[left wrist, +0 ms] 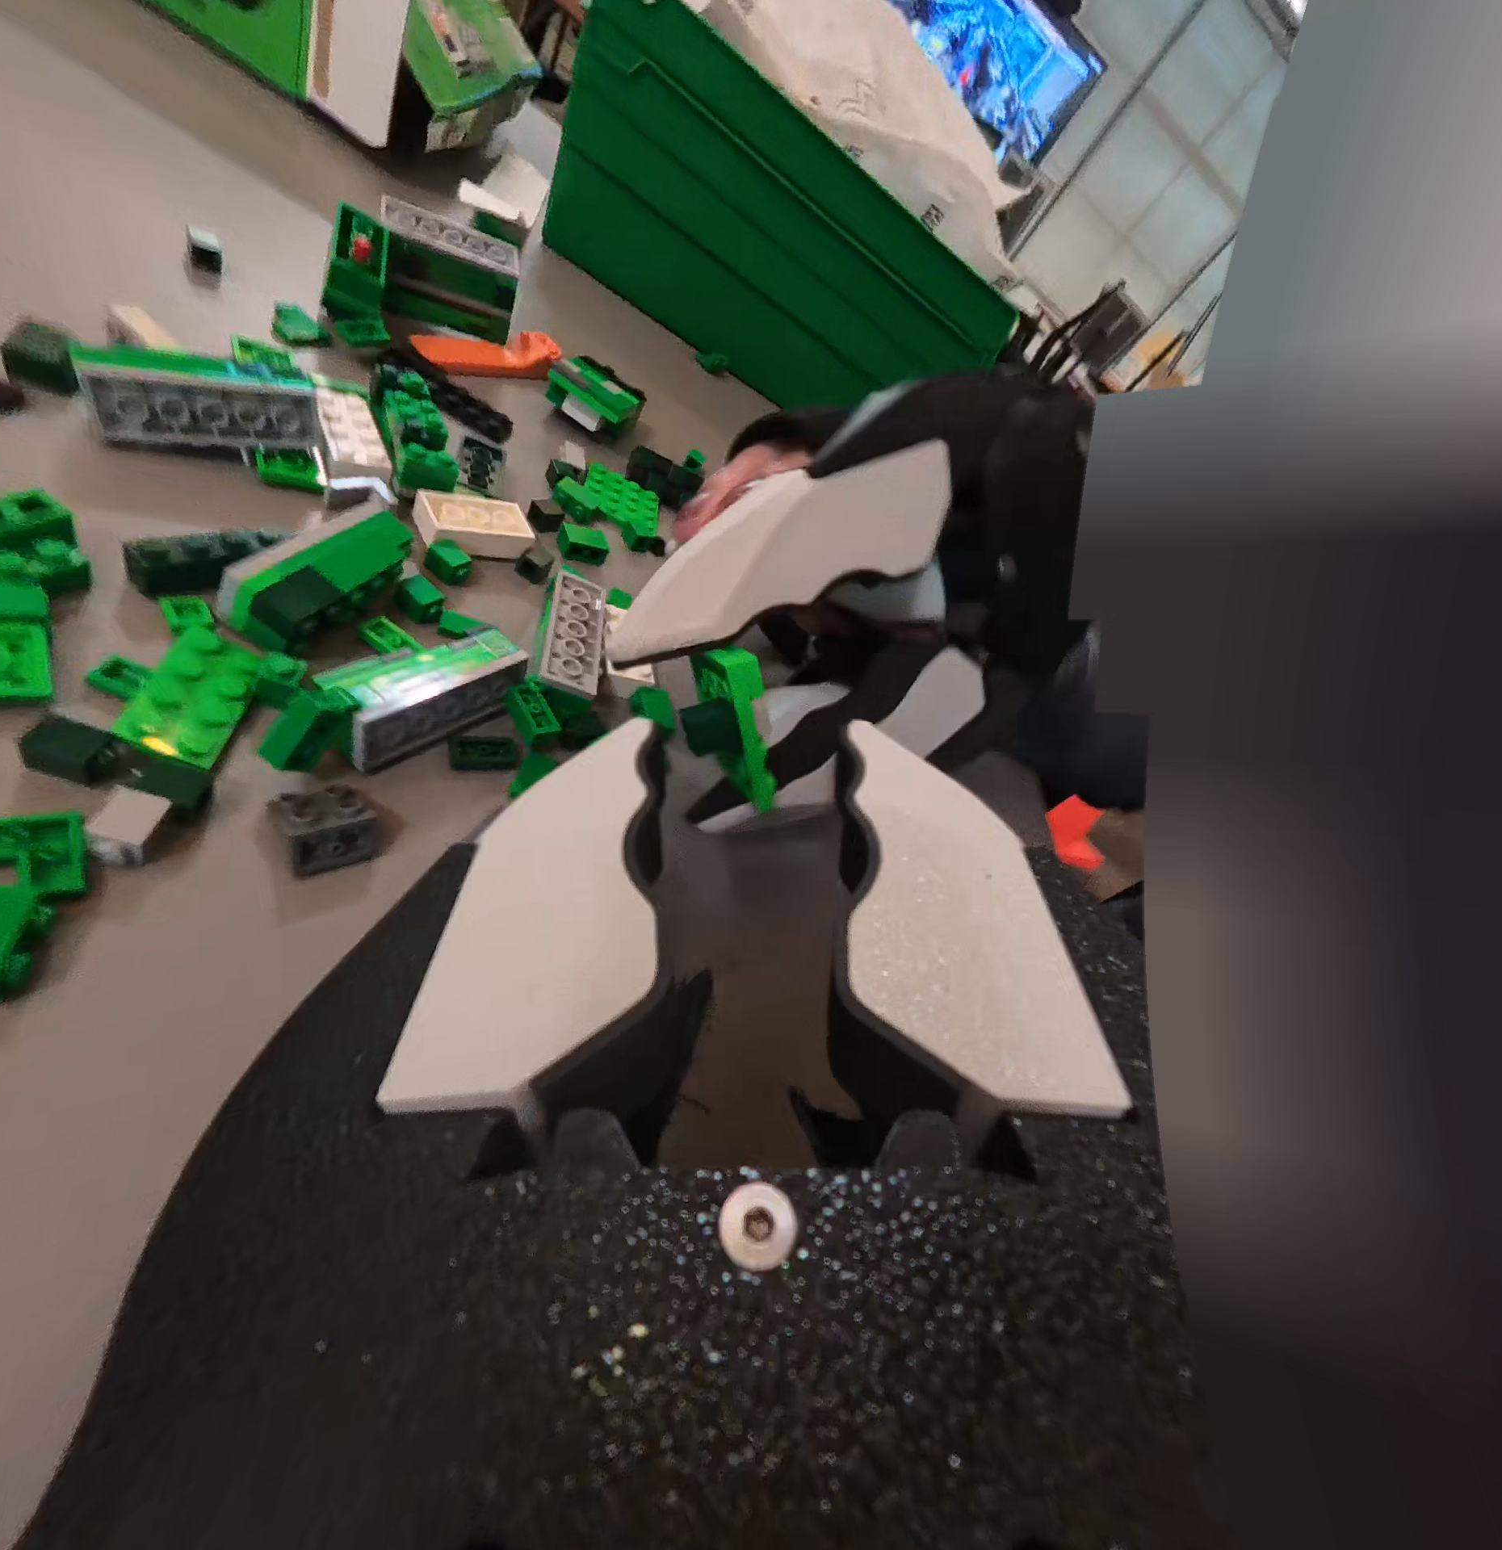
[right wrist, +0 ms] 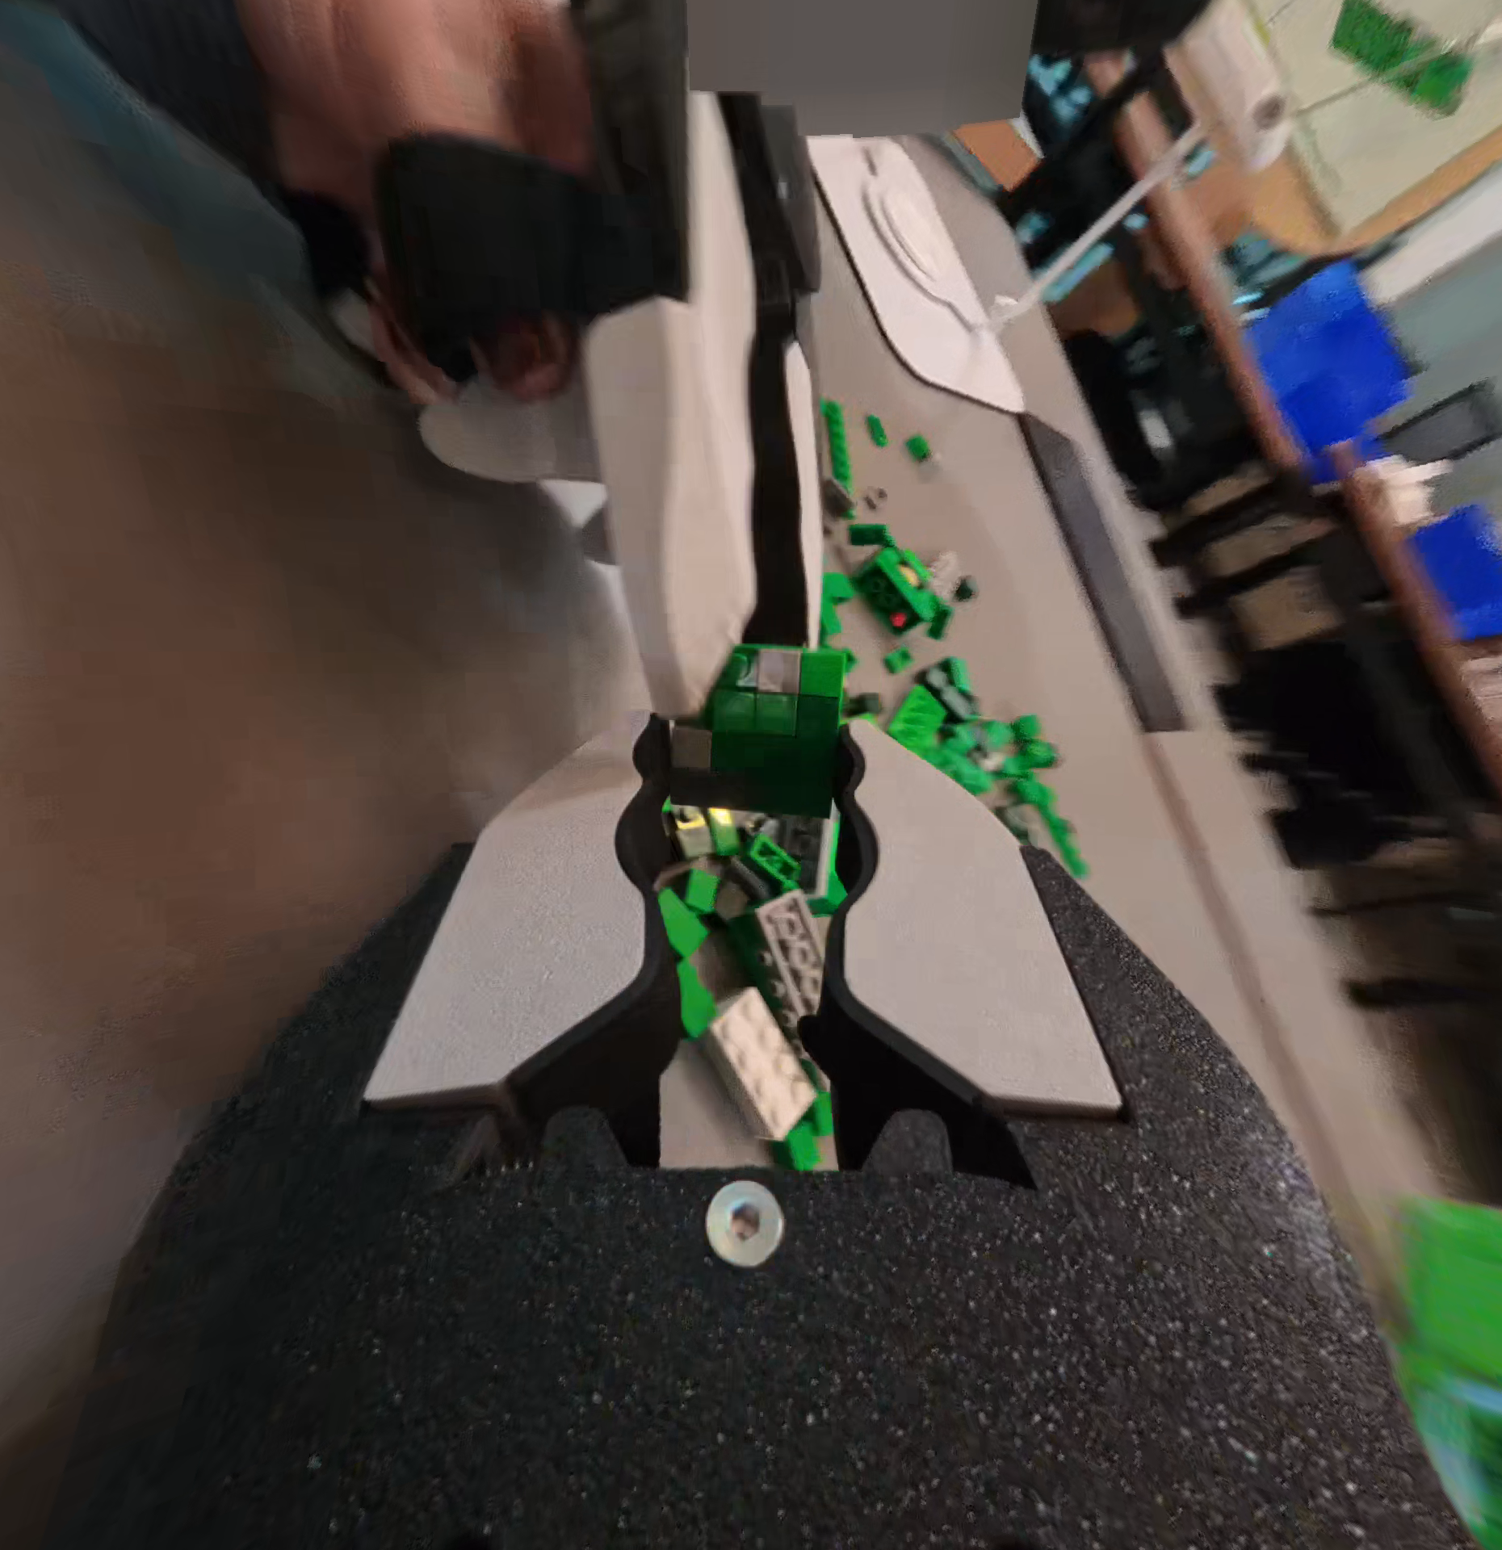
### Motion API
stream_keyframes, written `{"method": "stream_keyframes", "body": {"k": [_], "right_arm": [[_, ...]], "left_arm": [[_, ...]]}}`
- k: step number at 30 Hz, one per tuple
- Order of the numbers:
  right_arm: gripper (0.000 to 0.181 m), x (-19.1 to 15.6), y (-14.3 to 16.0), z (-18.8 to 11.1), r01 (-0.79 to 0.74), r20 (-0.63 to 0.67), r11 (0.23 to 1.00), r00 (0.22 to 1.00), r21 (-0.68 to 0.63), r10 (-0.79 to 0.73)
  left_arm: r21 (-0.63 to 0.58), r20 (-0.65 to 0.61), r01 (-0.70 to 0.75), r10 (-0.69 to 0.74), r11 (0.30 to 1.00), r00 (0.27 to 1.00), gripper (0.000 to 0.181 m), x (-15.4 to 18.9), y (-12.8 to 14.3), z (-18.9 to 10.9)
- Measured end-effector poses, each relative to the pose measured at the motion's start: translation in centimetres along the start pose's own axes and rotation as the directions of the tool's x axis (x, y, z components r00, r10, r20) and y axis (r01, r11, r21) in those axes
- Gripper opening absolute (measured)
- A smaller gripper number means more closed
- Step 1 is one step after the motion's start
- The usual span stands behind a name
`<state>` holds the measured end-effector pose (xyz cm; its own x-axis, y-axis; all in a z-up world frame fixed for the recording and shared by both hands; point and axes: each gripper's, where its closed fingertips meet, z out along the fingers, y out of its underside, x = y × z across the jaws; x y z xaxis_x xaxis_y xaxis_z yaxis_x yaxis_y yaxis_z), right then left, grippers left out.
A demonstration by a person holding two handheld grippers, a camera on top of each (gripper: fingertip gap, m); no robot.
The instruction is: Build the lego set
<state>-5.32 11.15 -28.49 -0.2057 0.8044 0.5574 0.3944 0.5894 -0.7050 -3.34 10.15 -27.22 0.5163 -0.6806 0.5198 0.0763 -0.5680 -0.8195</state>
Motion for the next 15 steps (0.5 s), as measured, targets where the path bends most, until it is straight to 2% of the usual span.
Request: {"method": "stream_keyframes", "body": {"k": [2, 4, 6, 8, 10, 11, 12, 15], "right_arm": [[0.037, -0.2, -0.5, -0.9, -0.154, 0.12, 0.984, 0.982, 0.085, 0.144], [0.037, -0.2, -0.9, -1.6, -0.265, 0.21, 0.956, 0.949, 0.13, 0.235], [0.037, -0.8, -1.3, -2.0, -0.335, 0.301, 0.931, 0.911, 0.146, 0.281], [0.037, -1.5, -1.6, -2.1, -0.376, 0.369, 0.916, 0.878, 0.14, 0.304], [0.037, -2.2, -1.6, -1.9, -0.381, 0.399, 0.917, 0.863, 0.114, 0.309], [0.037, -2.4, -1.5, -1.7, -0.38, 0.403, 0.92, 0.86, 0.098, 0.312], [0.037, -2.5, -1.4, -1.6, -0.381, 0.407, 0.921, 0.857, 0.085, 0.317], [0.037, -2.6, -1.4, -1.5, -0.418, 0.418, 0.906, 0.836, 0.068, 0.355]], "left_arm": [[-0.028, 0.059, -0.171, 0.172, 0.985, 0.983, 0.044, -0.2, -0.1, -0.6], [-0.086, 0.132, -0.363, 0.372, 0.928, 0.919, 0.04, -0.4, 0.0, -1.1], [-0.162, 0.195, -0.54, 0.563, 0.826, 0.803, 0.037, -0.4, 0.1, -1.1], [-0.224, 0.257, -0.675, 0.711, 0.703, 0.655, 0.033, -0.2, 0.0, -0.9], [-0.289, 0.303, -0.754, 0.804, 0.59, 0.512, 0.03, -0.2, -0.2, -0.8], [-0.311, 0.312, -0.773, 0.828, 0.553, 0.467, 0.028, -0.2, -0.2, -0.7], [-0.314, 0.303, -0.784, 0.839, 0.536, 0.452, 0.024, 0.1, -0.1, -0.5], [-0.304, 0.322, -0.785, 0.834, 0.539, 0.448, 0.014, 0.2, -0.2, -0.5]]}}
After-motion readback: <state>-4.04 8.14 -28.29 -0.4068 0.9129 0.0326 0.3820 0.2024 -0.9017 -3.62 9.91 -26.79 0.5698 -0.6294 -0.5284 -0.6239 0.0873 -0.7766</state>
